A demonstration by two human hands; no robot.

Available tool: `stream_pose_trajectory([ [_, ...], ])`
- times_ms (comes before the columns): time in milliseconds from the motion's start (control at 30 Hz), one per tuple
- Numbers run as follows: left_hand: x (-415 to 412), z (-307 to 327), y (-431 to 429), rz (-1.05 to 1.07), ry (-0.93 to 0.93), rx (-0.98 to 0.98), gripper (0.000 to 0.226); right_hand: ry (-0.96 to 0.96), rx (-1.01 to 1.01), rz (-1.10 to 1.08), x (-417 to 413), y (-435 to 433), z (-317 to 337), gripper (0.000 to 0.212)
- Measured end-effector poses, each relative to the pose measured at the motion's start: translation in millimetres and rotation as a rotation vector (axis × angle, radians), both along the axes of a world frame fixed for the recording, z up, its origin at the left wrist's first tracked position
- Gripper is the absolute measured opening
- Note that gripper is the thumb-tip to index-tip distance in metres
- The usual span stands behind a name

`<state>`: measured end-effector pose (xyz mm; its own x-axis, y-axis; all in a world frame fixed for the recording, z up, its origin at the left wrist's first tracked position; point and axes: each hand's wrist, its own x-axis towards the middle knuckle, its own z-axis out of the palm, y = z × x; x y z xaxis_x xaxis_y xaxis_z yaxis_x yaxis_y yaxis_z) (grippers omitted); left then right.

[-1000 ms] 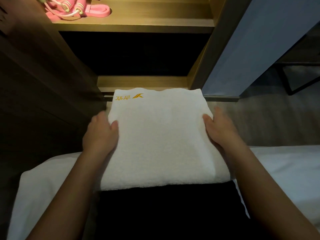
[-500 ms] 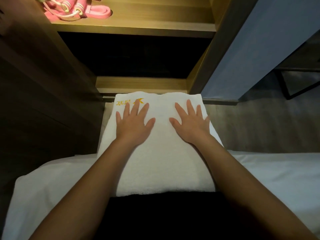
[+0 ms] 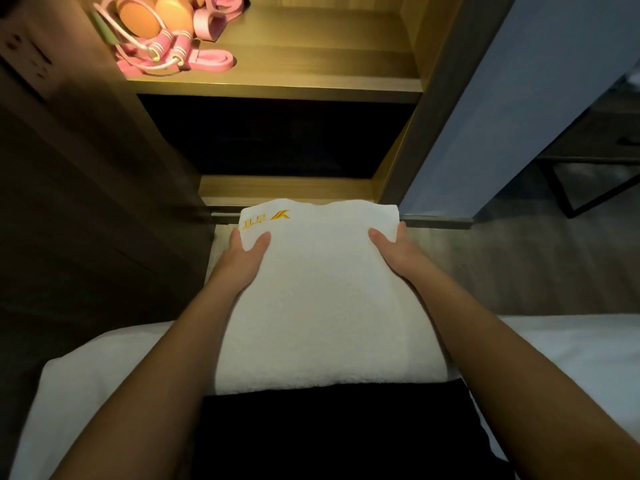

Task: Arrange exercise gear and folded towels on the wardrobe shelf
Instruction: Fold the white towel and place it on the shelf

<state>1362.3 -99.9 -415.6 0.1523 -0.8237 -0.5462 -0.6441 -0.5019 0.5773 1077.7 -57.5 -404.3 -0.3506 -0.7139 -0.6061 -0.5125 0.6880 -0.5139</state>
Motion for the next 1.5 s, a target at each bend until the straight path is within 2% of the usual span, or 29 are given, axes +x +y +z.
stream_pose_trajectory([
  [100, 6, 5, -12, 0.124, 0.025, 0.077, 0.078, -0.044, 0.02, -0.147, -12, -14, 1, 0.09],
  [167, 12, 7, -20, 0.245, 0.239, 0.138, 0.069, -0.086, 0.063, -0.181, -21, -22, 0, 0.085],
  [233, 16, 12, -26, 0.346, 0.491, 0.187, 0.054, -0.215, 0.061, -0.263, -30, -29, -4, 0.077],
  [300, 15, 15, -33, 0.356, 0.555, 0.216, 0.044, -0.37, 0.05, -0.359, -37, -35, -7, 0.067],
  [367, 11, 12, -43, 0.338, 0.504, 0.181, 0.046, -0.426, 0.048, -0.373, -39, -43, -8, 0.062],
  [433, 7, 9, -53, 0.308, 0.346, 0.107, 0.059, -0.412, 0.033, -0.376, -38, -48, -9, 0.063],
  [533, 7, 5, -56, 0.254, 0.04, 0.056, 0.071, -0.235, -0.039, -0.377, -35, -46, -15, 0.073],
  [600, 8, 1, -56, 0.251, -0.05, -0.006, 0.064, -0.126, -0.088, -0.352, -33, -43, -19, 0.07],
  [667, 7, -1, -55, 0.231, -0.082, -0.055, 0.058, -0.103, -0.116, -0.336, -33, -43, -21, 0.063],
  [767, 6, -1, -55, 0.191, -0.155, -0.036, 0.057, -0.034, -0.122, -0.255, -31, -44, -18, 0.057],
  [867, -2, 10, -56, 0.043, -0.354, -0.133, 0.051, 0.245, -0.149, -0.097, -24, -47, -11, 0.053],
  [933, -17, 17, -56, -0.09, -0.367, -0.311, 0.052, 0.393, -0.243, 0.026, -11, -53, -3, 0.052],
  [1033, -52, 27, -49, -0.323, -0.362, -0.493, 0.058, 0.449, -0.379, 0.25, 18, -60, 5, 0.053],
  [1100, -71, 26, -41, -0.481, -0.378, -0.529, 0.058, 0.431, -0.383, 0.462, 33, -60, 2, 0.052],
  [1200, -77, 12, -28, -0.71, -0.439, -0.432, 0.051, 0.447, -0.233, 0.735, 38, -54, -11, 0.052],
  [1400, -66, 3, -36, -0.699, -0.471, -0.268, 0.056, 0.443, -0.086, 0.682, 25, -58, -18, 0.062],
  [1500, -60, 0, -40, -0.6, -0.428, -0.219, 0.06, 0.363, -0.021, 0.556, 16, -58, -16, 0.065],
])
